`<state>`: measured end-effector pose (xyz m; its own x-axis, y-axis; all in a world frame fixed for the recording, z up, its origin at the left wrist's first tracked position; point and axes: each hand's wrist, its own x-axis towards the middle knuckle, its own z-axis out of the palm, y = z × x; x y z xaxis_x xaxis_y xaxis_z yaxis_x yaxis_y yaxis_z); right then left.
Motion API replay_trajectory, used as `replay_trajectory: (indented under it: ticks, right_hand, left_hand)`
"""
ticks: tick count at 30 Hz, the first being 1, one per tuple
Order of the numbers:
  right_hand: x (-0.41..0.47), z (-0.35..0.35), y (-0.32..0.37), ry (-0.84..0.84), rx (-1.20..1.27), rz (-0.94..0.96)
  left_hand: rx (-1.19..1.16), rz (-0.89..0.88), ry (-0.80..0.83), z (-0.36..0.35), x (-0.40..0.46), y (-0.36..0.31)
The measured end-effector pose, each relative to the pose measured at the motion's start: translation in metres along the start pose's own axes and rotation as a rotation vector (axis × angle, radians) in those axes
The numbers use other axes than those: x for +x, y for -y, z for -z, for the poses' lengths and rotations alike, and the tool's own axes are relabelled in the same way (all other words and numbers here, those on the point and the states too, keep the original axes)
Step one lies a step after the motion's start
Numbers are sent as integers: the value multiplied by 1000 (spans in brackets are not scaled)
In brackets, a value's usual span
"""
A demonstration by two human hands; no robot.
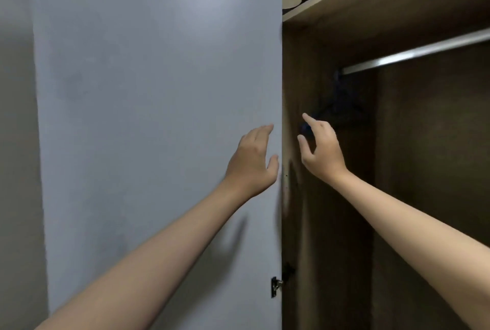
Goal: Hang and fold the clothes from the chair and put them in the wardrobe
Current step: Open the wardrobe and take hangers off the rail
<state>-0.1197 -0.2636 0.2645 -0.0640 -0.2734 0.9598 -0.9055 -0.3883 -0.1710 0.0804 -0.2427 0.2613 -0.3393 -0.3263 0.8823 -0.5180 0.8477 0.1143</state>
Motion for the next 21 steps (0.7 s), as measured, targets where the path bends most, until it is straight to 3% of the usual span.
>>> replay_trajectory:
  ticks: [11, 21]
  right_hand:
    - [71, -18, -129, -32, 67, -84]
    - [111, -40, -167, -34, 174, -61]
  left_hand:
    - [-41, -6, 40, -89, 108, -7]
    - [288, 28, 133, -109, 154, -10]
